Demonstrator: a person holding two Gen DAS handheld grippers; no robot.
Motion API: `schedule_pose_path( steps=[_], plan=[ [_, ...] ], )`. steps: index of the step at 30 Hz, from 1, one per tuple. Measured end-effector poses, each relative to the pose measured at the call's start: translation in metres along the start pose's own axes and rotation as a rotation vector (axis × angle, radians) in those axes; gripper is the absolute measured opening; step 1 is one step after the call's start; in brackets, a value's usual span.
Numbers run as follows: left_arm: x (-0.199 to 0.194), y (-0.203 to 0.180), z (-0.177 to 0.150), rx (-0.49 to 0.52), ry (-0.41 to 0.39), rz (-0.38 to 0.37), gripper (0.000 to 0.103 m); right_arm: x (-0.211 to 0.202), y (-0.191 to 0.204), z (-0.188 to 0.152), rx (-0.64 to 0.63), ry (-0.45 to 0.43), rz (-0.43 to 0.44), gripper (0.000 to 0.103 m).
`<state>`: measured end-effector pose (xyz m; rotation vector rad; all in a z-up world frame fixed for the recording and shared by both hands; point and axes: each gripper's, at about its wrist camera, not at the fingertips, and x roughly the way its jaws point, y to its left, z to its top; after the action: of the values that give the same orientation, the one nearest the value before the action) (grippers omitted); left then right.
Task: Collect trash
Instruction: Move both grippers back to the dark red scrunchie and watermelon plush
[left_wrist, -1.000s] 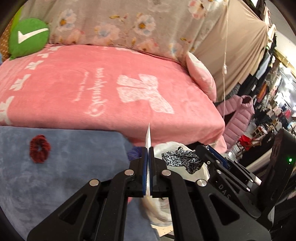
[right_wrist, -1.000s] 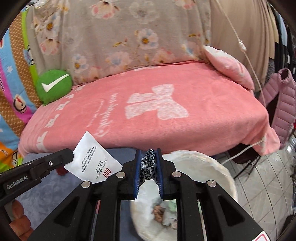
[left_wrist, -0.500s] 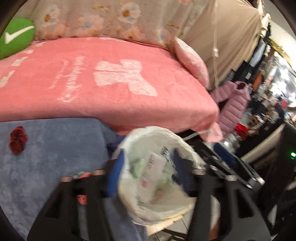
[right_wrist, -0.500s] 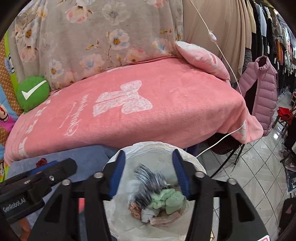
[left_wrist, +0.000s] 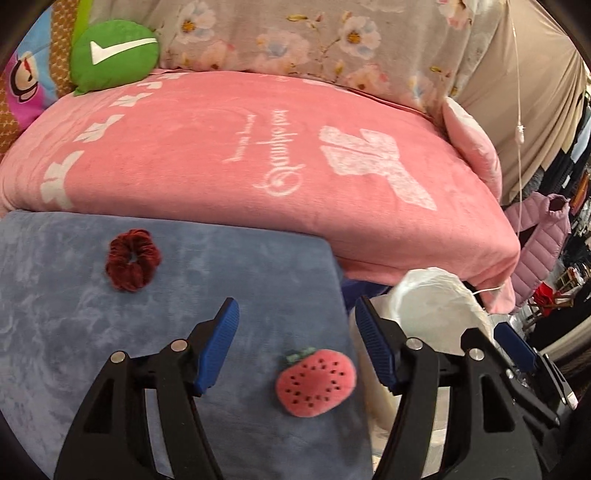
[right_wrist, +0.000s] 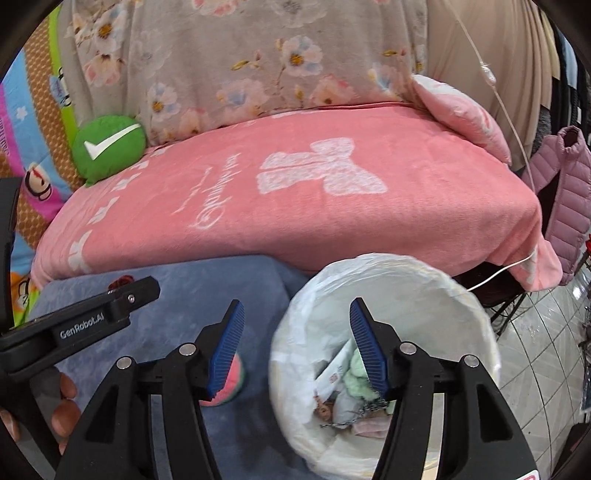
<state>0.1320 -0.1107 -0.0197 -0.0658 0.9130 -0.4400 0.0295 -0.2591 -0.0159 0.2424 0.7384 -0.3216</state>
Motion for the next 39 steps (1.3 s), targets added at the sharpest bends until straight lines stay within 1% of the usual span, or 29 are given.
schedule_pose_path(
  steps=[6, 10, 16, 24, 26, 32, 39],
  plan=[
    [-0.002, 0.031, -0.001, -0.031, -0.005, 0.039, 0.062, 0.012, 0.031, -0.010, -0.035, 0.035, 0.036, 0.058],
    [0.000, 0.050, -0.002, -0.058, -0.002, 0.065, 0.062, 0.019, 0.045, -0.016, -0.047, 0.049, 0.043, 0.064],
    [0.007, 0.089, -0.004, -0.101, 0.013, 0.117, 0.062, 0.035, 0.061, -0.031, -0.068, 0.098, 0.049, 0.064],
    [0.019, 0.143, -0.009, -0.176, 0.040, 0.191, 0.068, 0.063, 0.071, -0.054, -0.058, 0.164, 0.040, 0.064],
    [0.023, 0.156, -0.009, -0.195, 0.042, 0.211, 0.075, 0.068, 0.072, -0.058, -0.055, 0.178, 0.040, 0.064],
    [0.034, 0.179, -0.003, -0.206, 0.048, 0.235, 0.077, 0.081, 0.076, -0.066, -0.048, 0.210, 0.038, 0.064],
    [0.053, 0.189, 0.006, -0.207, 0.066, 0.240, 0.077, 0.093, 0.080, -0.065, -0.048, 0.220, 0.025, 0.065]
  ],
)
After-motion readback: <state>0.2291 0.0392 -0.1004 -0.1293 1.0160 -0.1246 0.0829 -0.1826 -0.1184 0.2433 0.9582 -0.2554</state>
